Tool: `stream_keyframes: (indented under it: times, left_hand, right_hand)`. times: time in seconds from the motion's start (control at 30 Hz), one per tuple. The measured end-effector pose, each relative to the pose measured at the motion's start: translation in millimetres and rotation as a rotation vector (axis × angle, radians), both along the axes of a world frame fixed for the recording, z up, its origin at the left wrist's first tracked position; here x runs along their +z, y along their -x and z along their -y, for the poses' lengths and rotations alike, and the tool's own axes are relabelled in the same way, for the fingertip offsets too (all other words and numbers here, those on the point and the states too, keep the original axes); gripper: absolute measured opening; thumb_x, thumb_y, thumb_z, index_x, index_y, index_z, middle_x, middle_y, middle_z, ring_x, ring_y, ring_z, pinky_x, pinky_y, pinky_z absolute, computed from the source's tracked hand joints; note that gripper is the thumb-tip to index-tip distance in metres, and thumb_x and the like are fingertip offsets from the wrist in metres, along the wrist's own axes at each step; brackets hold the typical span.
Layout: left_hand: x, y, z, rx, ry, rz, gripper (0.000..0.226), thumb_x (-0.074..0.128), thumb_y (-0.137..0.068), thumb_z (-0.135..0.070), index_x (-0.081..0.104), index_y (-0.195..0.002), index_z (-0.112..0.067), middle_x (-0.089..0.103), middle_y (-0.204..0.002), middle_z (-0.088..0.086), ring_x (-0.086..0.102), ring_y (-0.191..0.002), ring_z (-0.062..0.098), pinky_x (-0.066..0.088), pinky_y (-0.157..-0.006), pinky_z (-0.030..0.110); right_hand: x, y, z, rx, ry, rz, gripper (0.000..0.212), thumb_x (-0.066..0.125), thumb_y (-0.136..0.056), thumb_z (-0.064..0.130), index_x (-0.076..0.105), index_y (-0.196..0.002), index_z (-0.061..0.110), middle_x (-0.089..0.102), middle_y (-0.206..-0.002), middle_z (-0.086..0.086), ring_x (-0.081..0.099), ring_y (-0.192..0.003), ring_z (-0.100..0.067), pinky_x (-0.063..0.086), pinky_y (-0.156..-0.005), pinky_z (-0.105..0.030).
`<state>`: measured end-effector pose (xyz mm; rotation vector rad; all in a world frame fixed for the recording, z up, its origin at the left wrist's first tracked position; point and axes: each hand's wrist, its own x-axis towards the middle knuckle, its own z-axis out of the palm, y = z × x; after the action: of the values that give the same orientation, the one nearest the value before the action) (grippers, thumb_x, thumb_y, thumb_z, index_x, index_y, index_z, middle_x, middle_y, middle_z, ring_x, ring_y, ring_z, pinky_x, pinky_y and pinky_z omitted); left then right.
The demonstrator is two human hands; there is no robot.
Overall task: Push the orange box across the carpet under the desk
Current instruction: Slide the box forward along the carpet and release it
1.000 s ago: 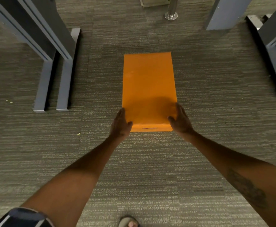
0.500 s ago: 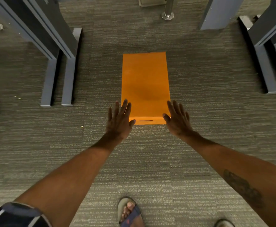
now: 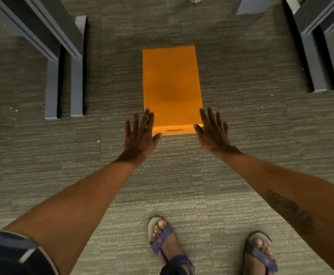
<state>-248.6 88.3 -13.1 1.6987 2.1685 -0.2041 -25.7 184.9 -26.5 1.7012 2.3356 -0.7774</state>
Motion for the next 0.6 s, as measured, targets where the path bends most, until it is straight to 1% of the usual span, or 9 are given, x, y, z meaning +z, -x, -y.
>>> stream_keyframes:
  times: [0.2,0.37,0.53,0.6]
  left_hand:
    - [21.6,-5.8,10.4,0.011,0.008,0.017,0.076,0.025,-0.101,-0.056,-0.008,-0.159,-0.019,-0.013,-0.169,0.0,-0.012,-0.155,0.031,-0.002,-0.126,0.052]
    - [46.0,-20.6,5.8,0.06,0.0,0.043,0.075,0.023,-0.101,-0.056,-0.01,-0.159,-0.02,-0.014,-0.168,-0.001,-0.013,-0.155,0.031,-0.003,-0.126,0.052]
    - [61.4,-37.6,-2.1,0.102,0.018,-0.004,0.078,0.032,-0.102,-0.048,-0.01,-0.158,-0.013,-0.01,-0.168,0.01,-0.008,-0.155,0.034,-0.001,-0.126,0.053]
    - [65.8,-42.8,-4.8,0.129,0.014,0.014,0.077,0.033,-0.103,-0.046,-0.009,-0.158,-0.013,-0.009,-0.168,0.01,-0.006,-0.155,0.034,-0.001,-0.126,0.052]
  right_hand:
    - [24.6,-3.9,18.1,0.001,-0.02,0.001,0.062,0.022,-0.103,0.05,-0.005,-0.156,0.03,-0.011,-0.166,-0.001,-0.013,-0.151,-0.029,-0.002,-0.121,-0.054]
    - [53.0,-7.0,18.3,0.019,-0.006,-0.005,0.062,0.02,-0.104,0.05,-0.006,-0.157,0.031,-0.011,-0.165,-0.001,-0.012,-0.151,-0.029,-0.002,-0.121,-0.054]
    - [72.8,-16.4,5.7,0.044,-0.005,-0.05,0.061,0.021,-0.104,0.049,-0.005,-0.156,0.032,-0.012,-0.165,0.0,-0.014,-0.151,-0.027,-0.005,-0.121,-0.052]
    - [77.3,-20.9,-2.1,0.056,-0.007,-0.062,0.061,0.021,-0.104,0.049,-0.005,-0.157,0.031,-0.012,-0.165,0.001,-0.014,-0.151,-0.026,-0.006,-0.121,-0.05]
